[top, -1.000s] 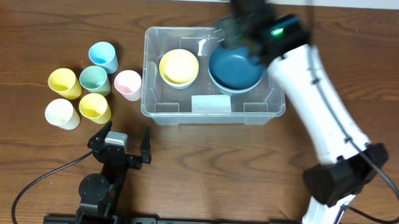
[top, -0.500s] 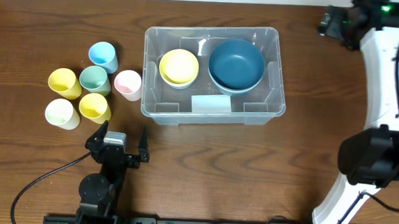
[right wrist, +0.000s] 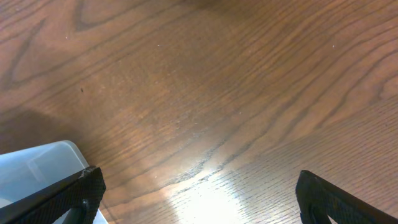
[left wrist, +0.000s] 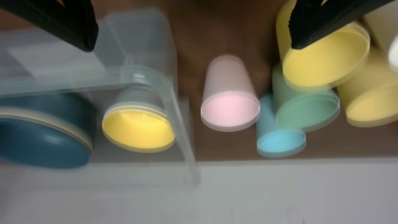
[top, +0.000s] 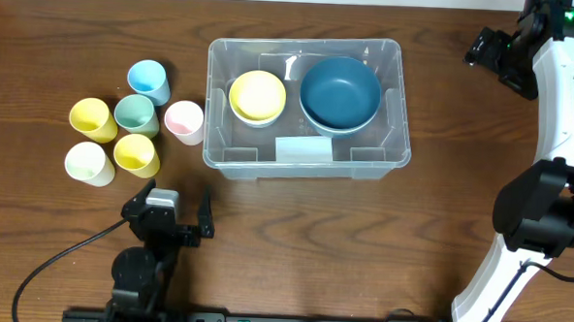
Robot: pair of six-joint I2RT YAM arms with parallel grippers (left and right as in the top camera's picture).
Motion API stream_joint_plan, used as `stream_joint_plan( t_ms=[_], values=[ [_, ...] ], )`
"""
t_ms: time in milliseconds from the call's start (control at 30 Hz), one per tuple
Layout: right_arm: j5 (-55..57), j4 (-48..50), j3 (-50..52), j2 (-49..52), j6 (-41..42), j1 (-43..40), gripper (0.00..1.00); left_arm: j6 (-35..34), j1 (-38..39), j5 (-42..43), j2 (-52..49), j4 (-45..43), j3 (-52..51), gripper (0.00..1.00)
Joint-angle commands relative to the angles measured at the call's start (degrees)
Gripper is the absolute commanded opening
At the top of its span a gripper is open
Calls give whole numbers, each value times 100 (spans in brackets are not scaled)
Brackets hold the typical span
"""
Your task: Pack container
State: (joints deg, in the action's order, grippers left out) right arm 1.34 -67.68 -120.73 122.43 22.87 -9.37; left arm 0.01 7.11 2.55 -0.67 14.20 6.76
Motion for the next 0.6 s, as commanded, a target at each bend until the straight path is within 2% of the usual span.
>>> stream_joint_plan(
  t_ms=[0, 133, 233, 567],
  values=[
    [-74, 2, -26, -15, 87, 22, 99, -675, -31, -61, -20, 636, 903, 98],
    [-74, 0, -26, -15, 87, 26, 99, -925, -31, -63, -391, 1580, 2068, 98],
    [-74, 0, -26, -15, 87, 39, 99, -1088, -31, -63, -1040, 2149, 2826, 98],
    [-74, 2, -26, -15, 87, 37, 99, -1036, -31, 59, -4583, 3648, 4830, 98]
  ],
)
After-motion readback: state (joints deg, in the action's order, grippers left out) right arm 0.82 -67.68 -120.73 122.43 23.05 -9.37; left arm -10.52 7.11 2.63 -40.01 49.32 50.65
